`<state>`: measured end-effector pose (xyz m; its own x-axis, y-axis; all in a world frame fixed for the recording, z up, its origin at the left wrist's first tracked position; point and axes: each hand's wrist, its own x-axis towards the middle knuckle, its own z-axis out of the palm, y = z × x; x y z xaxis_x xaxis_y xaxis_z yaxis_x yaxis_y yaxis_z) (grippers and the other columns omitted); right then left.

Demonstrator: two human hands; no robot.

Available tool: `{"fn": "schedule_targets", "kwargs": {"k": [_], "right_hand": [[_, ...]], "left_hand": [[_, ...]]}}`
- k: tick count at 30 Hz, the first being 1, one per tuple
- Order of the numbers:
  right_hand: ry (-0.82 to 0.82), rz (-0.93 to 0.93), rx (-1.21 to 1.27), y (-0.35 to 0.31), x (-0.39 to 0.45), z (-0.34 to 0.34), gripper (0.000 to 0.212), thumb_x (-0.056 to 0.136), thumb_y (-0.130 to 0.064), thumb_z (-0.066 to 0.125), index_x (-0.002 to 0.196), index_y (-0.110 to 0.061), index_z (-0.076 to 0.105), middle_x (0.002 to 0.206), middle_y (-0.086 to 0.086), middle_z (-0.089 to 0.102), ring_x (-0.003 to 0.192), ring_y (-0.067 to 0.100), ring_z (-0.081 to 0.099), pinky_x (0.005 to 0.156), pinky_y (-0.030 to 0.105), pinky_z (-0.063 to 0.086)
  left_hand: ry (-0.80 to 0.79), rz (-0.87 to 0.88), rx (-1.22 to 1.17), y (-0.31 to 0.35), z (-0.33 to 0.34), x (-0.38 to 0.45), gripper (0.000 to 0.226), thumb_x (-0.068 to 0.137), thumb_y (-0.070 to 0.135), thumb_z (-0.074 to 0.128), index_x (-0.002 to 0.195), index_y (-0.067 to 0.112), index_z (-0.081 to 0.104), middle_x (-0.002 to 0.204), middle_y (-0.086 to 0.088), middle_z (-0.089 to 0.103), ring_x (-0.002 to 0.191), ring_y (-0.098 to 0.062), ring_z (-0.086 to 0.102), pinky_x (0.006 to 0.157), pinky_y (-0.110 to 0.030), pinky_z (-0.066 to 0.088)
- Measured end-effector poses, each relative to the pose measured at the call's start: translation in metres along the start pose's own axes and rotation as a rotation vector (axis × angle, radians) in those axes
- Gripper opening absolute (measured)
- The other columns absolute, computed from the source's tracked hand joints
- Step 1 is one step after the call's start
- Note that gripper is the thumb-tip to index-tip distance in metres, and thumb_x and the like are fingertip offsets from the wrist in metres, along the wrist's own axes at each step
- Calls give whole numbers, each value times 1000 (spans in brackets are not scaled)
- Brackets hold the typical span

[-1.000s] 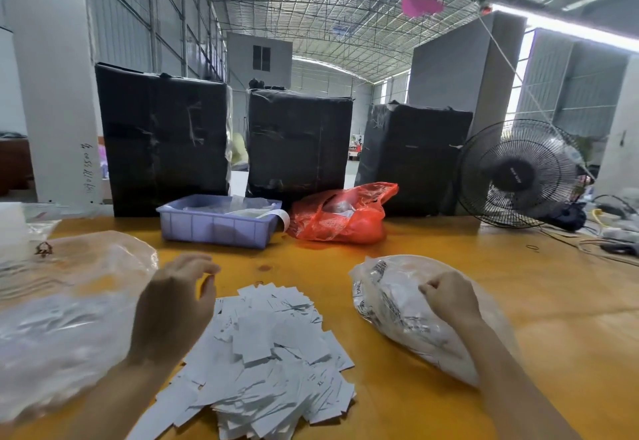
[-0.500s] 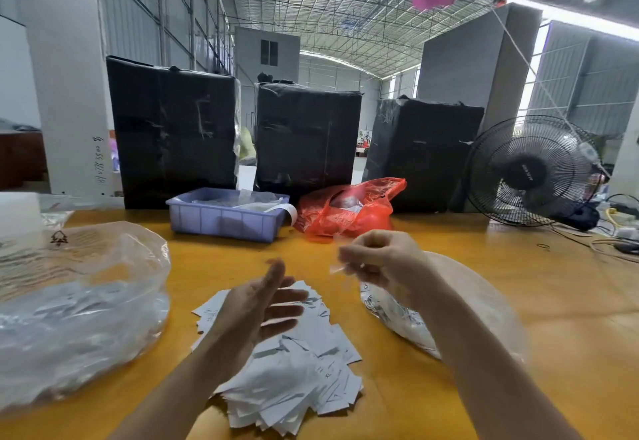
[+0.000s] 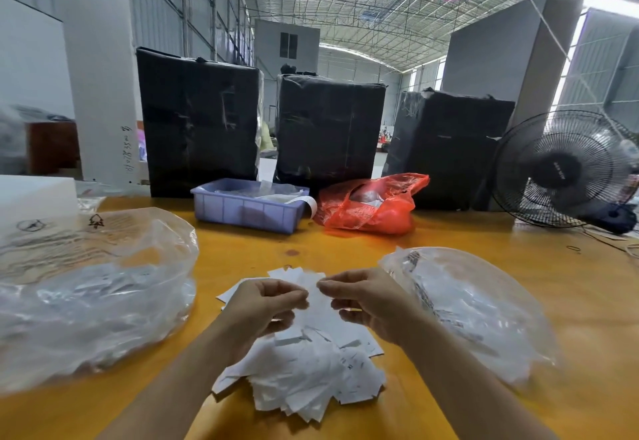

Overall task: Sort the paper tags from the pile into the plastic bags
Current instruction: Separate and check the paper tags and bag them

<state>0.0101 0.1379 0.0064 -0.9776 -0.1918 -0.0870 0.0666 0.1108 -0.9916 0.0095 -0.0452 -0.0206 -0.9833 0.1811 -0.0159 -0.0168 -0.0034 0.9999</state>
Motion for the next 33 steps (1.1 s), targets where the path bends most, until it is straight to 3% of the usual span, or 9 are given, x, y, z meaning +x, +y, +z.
{"fn": "schedule_targets", "kwargs": {"k": [5, 11, 16, 20, 23, 26, 28, 30, 33], "right_hand": [[-1, -12, -4, 6, 5, 5, 18, 72, -26, 79, 56, -21, 71, 59, -9, 63, 60, 6, 56, 62, 23, 41], [66, -71, -11, 11, 8, 9, 24, 81, -34, 70, 68, -15, 64, 61, -4, 60, 53, 9, 59, 52, 19, 45], [267, -304, -704, 27, 15, 7, 10, 89, -17, 63, 80, -13, 64, 80, 2, 67, 70, 14, 63, 65, 26, 52], [295, -196, -1191, 34, 19, 8, 32, 85, -38, 66, 97, -9, 63, 96, 6, 65, 93, 25, 61, 77, 34, 49], [203, -66, -1187, 32, 16, 3, 47, 71, -52, 75, 68, -11, 51, 68, 5, 51, 64, 21, 46, 57, 33, 35], [163, -57, -1135, 30, 13, 1, 50, 74, -31, 78, 52, -10, 37, 52, 8, 36, 50, 21, 34, 48, 34, 24], [179, -91, -1123, 28, 14, -1, 23, 77, -12, 70, 76, 10, 61, 76, 25, 62, 69, 35, 61, 58, 43, 49], [182, -113, -1101, 29, 15, -5, 36, 78, -2, 62, 110, 15, 57, 109, 29, 61, 100, 39, 59, 83, 50, 51], [153, -125, -1021, 31, 15, -10, 35, 81, -2, 64, 116, 2, 62, 106, 15, 66, 94, 23, 63, 78, 28, 51]], "left_hand": [[-79, -9, -115, -3, 0, 0, 28, 61, 30, 79, 82, 12, 77, 76, -3, 71, 59, -10, 61, 64, -25, 53], [126, -14, -209, -5, 1, 5, 27, 56, 25, 79, 76, 8, 73, 72, -5, 72, 58, -10, 61, 59, -22, 50], [269, 5, -452, -10, -12, 8, 19, 75, -7, 69, 90, -3, 59, 74, -17, 72, 56, -18, 69, 54, -22, 57], [307, 15, -474, -16, -12, 10, 27, 71, -11, 70, 91, 1, 56, 73, -16, 73, 59, -18, 70, 53, -22, 57], [322, 55, -399, -18, -9, 13, 33, 66, -7, 76, 91, 4, 58, 75, -12, 74, 68, -18, 70, 60, -24, 54], [337, 73, -318, -21, -7, 16, 34, 64, -6, 79, 89, 6, 60, 73, -7, 72, 71, -17, 67, 63, -24, 50], [320, 68, -305, -22, -6, 17, 35, 62, -7, 79, 89, 7, 60, 70, -6, 72, 66, -15, 67, 60, -23, 49], [301, 59, -304, -23, -6, 17, 37, 62, -8, 79, 90, 6, 60, 66, -5, 71, 57, -11, 66, 54, -20, 49], [270, 48, -306, -24, -4, 18, 38, 59, -9, 79, 89, 6, 61, 61, -4, 69, 51, -11, 60, 50, -19, 47]]}}
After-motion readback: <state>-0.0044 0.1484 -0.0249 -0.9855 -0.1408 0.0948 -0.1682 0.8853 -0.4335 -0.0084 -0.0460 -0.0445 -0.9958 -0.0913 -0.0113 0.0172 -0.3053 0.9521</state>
